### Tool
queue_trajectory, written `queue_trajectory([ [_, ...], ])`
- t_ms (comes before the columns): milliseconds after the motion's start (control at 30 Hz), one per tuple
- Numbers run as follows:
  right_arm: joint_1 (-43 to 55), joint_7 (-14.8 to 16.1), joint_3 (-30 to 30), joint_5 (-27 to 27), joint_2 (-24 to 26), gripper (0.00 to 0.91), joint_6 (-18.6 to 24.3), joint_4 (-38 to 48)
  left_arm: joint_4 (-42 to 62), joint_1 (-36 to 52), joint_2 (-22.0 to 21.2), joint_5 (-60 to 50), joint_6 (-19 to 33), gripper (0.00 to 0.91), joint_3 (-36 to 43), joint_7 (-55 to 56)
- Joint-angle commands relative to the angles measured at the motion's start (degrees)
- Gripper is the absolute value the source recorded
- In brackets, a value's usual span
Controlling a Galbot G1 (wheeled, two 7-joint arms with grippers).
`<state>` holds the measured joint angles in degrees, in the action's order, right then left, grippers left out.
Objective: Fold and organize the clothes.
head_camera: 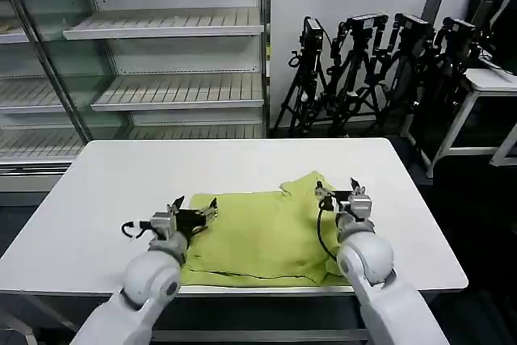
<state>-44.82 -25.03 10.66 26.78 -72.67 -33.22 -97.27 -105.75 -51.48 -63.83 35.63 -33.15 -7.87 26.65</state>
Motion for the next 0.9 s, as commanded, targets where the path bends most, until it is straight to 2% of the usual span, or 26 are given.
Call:
queue_trajectory([
  [33,8.45,0.52,-2.08,1.15,-2.3,0.907,-0.12,14.64,13.91,10.42,-0.81,-1.71,-0.1,0.907,4.75,0.63],
  [333,10.05,0.4,-2.22,1.67,-4.12,0.907,-0.17,17.68,12.74,8.5,0.46,1.04,-0.25,0.907,6.57,1.21],
  [533,11.01,-0.65,-3.04,2.82,-5.33,0.907,-0.22,19.21,11.49,7.9,1.36,8.07,-0.36,0.907,6.59,2.6],
  [700,11.12,0.25,-3.33,1.87,-6.01,0.907,-0.16,20.56,11.94,7.67,1.54,10.15,-0.37,0.907,6.34,3.05],
  [733,11.16,0.34,-3.45,2.03,-6.06,0.544,-0.16,20.61,12.08,7.67,1.55,10.32,-0.36,0.907,6.3,3.08],
  [767,11.22,0.41,-3.61,2.96,-6.13,0.06,-0.17,20.69,12.26,7.66,1.61,10.33,-0.34,0.907,6.22,3.1],
  [800,11.25,0.29,-3.74,3.82,-6.13,0.0,-0.18,20.57,12.3,7.66,1.69,10.34,-0.32,0.877,6.18,3.05],
  [833,11.24,0.23,-3.86,4.32,-6.1,0.0,-0.19,20.5,12.27,7.66,1.74,10.36,-0.28,0.393,6.15,2.99],
  [867,11.23,0.21,-3.95,5.12,-6.04,0.0,-0.2,20.34,12.11,7.61,1.82,10.44,-0.27,0.01,6.07,2.99],
  [900,11.16,0.25,-3.97,5.36,-6.02,0.0,-0.18,20.25,12.01,7.56,1.86,10.51,-0.26,0.01,6.05,2.93],
])
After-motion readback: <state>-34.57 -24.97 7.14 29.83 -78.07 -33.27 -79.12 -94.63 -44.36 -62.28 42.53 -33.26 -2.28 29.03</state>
